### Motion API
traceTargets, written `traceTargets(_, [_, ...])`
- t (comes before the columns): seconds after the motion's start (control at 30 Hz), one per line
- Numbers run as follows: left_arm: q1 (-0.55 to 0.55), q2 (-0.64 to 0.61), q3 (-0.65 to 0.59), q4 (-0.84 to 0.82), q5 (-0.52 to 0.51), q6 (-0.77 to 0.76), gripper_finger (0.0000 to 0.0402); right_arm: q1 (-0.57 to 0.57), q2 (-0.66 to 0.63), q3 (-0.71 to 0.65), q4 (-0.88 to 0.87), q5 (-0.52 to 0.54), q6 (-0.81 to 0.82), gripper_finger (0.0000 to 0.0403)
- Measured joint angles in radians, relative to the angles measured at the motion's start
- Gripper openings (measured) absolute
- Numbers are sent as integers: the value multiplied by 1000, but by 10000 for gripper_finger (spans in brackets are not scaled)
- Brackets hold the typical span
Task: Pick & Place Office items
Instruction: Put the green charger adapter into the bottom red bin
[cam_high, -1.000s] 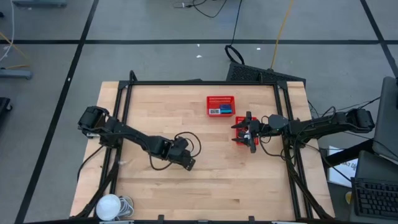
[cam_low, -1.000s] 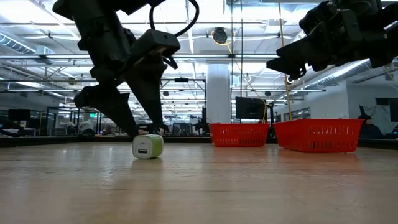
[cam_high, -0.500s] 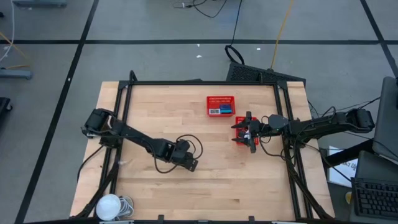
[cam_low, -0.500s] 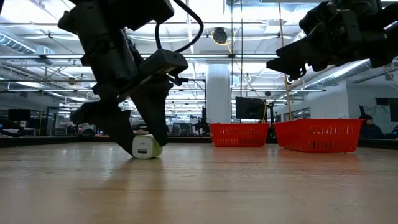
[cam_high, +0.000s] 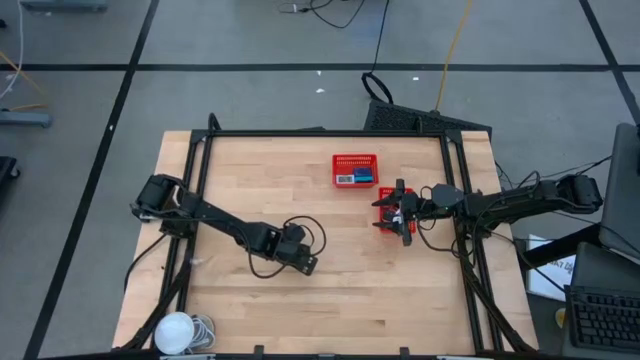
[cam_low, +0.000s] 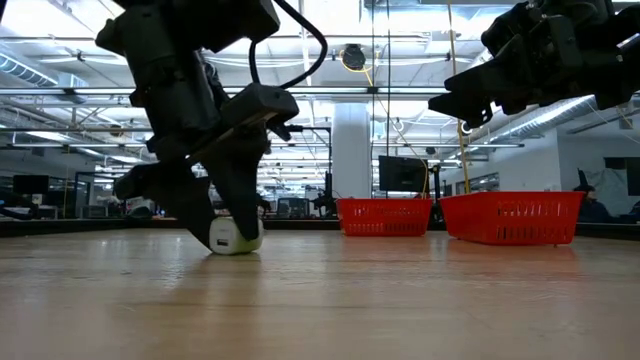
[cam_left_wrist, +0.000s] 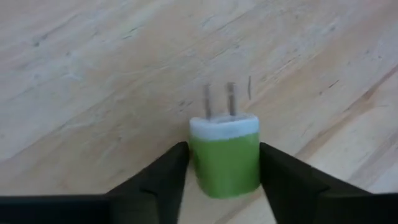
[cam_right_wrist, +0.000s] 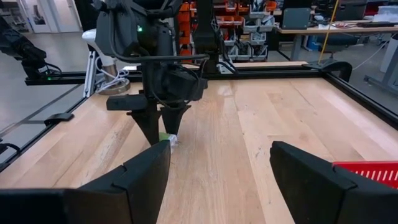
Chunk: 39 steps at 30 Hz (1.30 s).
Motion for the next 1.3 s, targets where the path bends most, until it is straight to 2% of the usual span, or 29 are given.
traceTargets(0.13, [0,0,-1,-1,5,52,132,0,0,0,0,0,0,263])
traceTargets(0.3, [-1,-1,-1,9,0,186,130,0,0,0,0,4,-3,263])
traceTargets(0.37, [5,-16,-4,11,-5,294,130,0,0,0,0,44,-16,263])
traceTargets(0.47, [12,-39,-10,55,-79,475,130,0,6,0,-5,104,-28,263])
traceTargets(0.63, [2,-77,-3,304,-239,896,130,8,79,0,32,100,-28,263])
traceTargets(0.77, [38,-73,-5,451,-257,1045,130,31,186,0,149,99,-62,263])
traceTargets(0.9, [81,-76,-4,539,-155,1075,130,61,290,2,279,98,-181,263])
traceTargets(1.0, [100,-76,-4,561,-67,1055,129,80,353,30,306,98,-288,263])
traceTargets(1.07, [119,-76,-4,561,6,996,130,92,396,62,308,98,-359,263])
traceTargets(1.3, [210,-76,-4,604,381,732,129,138,525,169,308,78,-586,263])
